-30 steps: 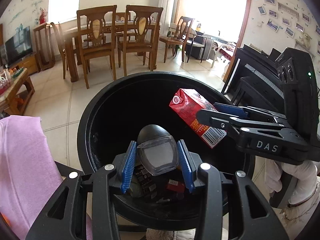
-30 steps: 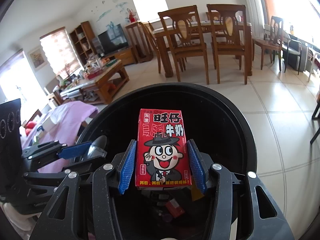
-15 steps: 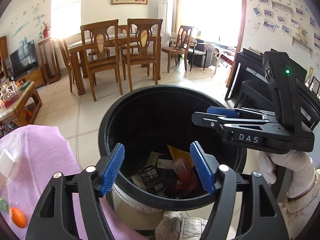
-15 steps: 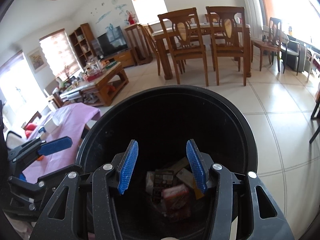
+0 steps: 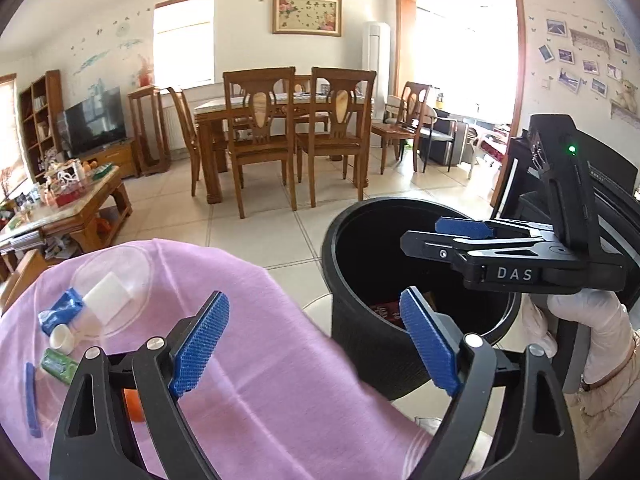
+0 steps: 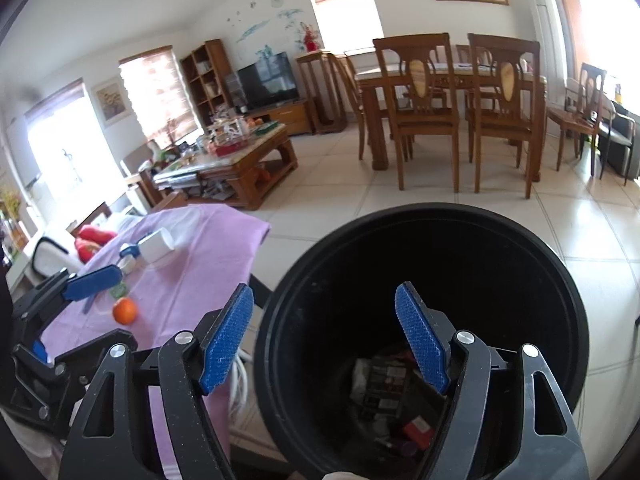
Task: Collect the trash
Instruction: 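Grasp the orange with the right gripper while the left grasps the blue tube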
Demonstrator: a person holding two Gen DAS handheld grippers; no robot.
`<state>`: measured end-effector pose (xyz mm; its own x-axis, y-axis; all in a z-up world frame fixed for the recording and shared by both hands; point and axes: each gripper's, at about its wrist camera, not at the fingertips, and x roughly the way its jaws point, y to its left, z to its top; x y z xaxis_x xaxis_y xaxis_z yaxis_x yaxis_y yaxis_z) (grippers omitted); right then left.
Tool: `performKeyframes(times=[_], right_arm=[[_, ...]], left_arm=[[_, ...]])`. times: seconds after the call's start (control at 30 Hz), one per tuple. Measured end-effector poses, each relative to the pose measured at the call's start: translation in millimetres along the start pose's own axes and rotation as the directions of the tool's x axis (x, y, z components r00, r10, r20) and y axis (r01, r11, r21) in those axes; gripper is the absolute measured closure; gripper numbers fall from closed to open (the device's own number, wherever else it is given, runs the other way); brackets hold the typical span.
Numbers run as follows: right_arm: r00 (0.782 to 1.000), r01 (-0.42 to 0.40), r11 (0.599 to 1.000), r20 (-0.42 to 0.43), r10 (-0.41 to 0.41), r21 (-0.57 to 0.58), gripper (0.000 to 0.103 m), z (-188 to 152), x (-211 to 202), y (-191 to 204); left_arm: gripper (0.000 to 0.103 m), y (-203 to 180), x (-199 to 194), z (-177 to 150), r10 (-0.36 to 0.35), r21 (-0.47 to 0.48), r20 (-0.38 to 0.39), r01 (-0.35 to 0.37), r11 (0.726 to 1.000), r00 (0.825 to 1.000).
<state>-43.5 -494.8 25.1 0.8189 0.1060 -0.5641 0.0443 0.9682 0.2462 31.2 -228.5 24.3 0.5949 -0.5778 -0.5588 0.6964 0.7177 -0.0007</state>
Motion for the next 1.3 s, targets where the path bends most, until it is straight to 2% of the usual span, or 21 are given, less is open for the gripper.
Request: performKeyframes(times=[0.13, 0.3, 0.47, 0.57, 0.67, 0.77, 0.83, 1.07, 1.27, 1.3], right_arm=[[0.998, -0.056, 0.997, -0.024, 0.055, -0.057, 0.030, 7, 18, 43], [0.989, -0.135, 0.981, -0.079, 0.125, -0.142, 0.030, 5, 47, 110], [0.973, -0.203, 0.953, -0.153, 0.171, -0.223, 0.030, -4, 78, 172], [0.961, -0.234, 0.931, -0.214, 0.178, -0.278, 0.030, -12, 98, 208], [0.951, -0.260, 0.913, -0.246, 0.186, -0.313, 0.030, -20, 111, 233], [0.948, -0.250, 0.907, -0.275, 0.159, -0.338, 0.030, -23, 125, 247], [0.945, -0.242, 0.906, -0.295, 0.139, -0.348, 0.030, -23, 132, 250], [0.950, -0.188, 0.896, -0.306, 0.062, -0.402, 0.045, -26, 147, 262], [0.947, -0.165, 0.884, -0.320, 0.019, -0.437, 0.051, -30, 155, 267], [0.946, -0.163, 0.881, -0.324, 0.012, -0.445, 0.055, -31, 157, 268]], left_arm=[[0.016, 45, -21, -7, 0.061, -0.075, 0.006, -0.061, 0.995, 0.998], [0.016, 113, -49, -28, 0.177, -0.176, -0.005, -0.175, 0.969, 0.984], [0.016, 184, -70, -51, 0.298, -0.270, -0.056, -0.301, 0.914, 0.953], [0.016, 218, -68, -65, 0.353, -0.274, -0.138, -0.378, 0.884, 0.926], [0.016, 246, -63, -78, 0.365, -0.289, -0.217, -0.417, 0.862, 0.905], [0.016, 262, -60, -89, 0.365, -0.287, -0.268, -0.436, 0.853, 0.892], [0.016, 268, -55, -92, 0.350, -0.288, -0.296, -0.432, 0.855, 0.889], [0.017, 282, -39, -104, 0.328, -0.277, -0.374, -0.442, 0.853, 0.868], [0.020, 284, -42, -103, 0.333, -0.280, -0.381, -0.451, 0.847, 0.863], [0.020, 284, -41, -102, 0.335, -0.279, -0.381, -0.453, 0.846, 0.861]])
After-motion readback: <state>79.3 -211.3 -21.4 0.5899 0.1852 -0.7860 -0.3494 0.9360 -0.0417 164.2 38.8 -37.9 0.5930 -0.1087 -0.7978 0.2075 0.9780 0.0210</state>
